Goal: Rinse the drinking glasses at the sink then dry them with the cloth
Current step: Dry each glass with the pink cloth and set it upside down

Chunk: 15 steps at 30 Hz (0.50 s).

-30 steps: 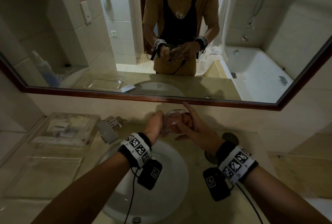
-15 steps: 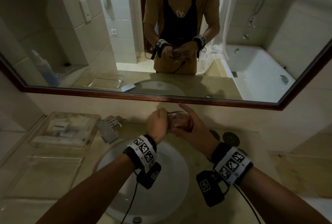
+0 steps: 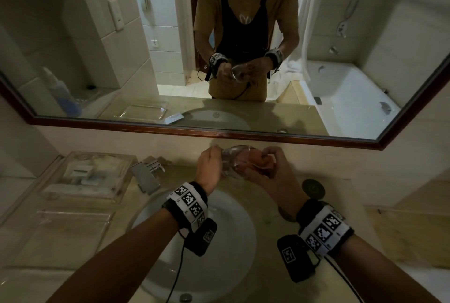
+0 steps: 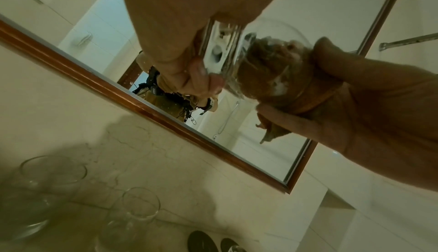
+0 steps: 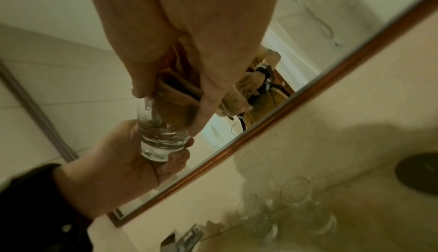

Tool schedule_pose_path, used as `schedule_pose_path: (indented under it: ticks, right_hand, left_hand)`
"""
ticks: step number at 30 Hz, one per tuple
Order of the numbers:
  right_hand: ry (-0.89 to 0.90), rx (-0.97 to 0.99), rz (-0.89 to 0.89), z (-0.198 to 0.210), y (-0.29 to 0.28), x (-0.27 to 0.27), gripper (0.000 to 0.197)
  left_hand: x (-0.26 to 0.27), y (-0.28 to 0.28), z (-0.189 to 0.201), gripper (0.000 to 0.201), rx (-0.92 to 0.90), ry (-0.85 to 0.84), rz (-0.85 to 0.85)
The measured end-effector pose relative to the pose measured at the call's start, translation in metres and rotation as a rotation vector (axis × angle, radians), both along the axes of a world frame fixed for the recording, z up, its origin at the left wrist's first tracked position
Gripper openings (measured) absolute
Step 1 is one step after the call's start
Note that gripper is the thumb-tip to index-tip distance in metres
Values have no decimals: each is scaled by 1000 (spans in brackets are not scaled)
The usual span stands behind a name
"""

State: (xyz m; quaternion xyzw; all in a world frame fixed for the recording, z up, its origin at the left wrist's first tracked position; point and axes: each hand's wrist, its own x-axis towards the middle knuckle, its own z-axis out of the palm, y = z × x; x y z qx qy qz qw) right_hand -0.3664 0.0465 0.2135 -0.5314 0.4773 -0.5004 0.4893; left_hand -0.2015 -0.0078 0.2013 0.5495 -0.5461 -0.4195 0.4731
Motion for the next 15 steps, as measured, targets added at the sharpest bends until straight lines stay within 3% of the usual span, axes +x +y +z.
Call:
schedule_pose_path:
  ticks: [4,7,10,11,15]
  right_hand:
    - [103,-179,-25,6,-3,-5,36]
    - [421,-351,-105,14,1,-4,33]
    - [690,-655,-210,22,8,-1,41]
    - [692,-682,-215,23,8,0,46]
    - [367,-492,-131,27,8,2,57]
  left_hand:
    - [2,0,5,41,33,20,23]
    - [2,0,8,41,75,30,30]
    - [2,-3,8,37,118,79,43]
    - [2,-2,11,37,127,74,46]
    - [2,-2,17,37,95,66,78]
